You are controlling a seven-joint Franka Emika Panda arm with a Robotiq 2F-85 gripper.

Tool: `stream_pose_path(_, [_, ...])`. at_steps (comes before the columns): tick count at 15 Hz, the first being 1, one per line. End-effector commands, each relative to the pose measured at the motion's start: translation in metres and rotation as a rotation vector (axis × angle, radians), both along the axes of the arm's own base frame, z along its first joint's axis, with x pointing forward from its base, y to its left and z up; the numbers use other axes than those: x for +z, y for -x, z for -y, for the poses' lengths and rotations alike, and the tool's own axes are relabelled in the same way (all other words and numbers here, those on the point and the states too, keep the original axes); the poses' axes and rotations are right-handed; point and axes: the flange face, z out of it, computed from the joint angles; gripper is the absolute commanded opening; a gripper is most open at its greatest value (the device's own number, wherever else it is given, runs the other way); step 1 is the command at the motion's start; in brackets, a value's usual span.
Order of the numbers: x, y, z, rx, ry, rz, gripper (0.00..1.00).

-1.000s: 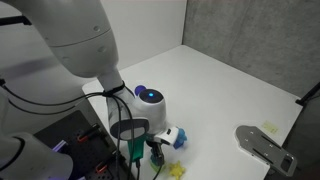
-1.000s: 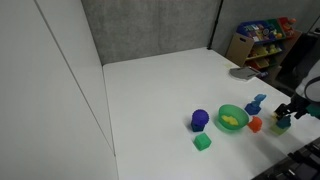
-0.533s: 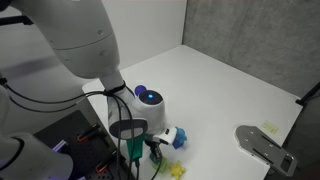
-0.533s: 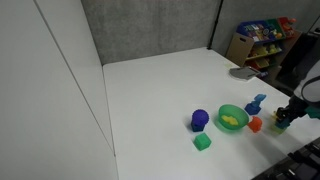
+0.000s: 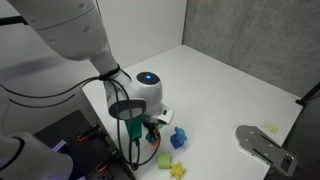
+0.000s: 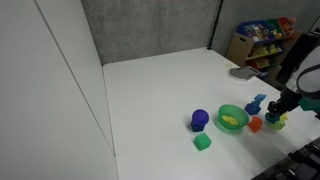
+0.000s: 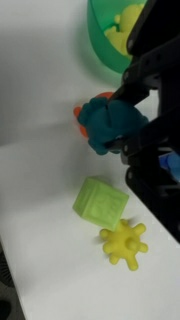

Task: Pick up the green toy from the lime green block and put it in the green bowl

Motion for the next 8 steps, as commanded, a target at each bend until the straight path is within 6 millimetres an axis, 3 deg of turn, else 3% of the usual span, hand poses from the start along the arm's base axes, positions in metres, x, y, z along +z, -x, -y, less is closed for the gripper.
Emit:
stream_pose_path(1, [0.022, -0.023, -0.029, 0.042, -0.021, 0.031, 0.12])
stream_pose_path(8, [0.029, -0.086, -0.084, 0.112, -0.043, 0.111, 0.12])
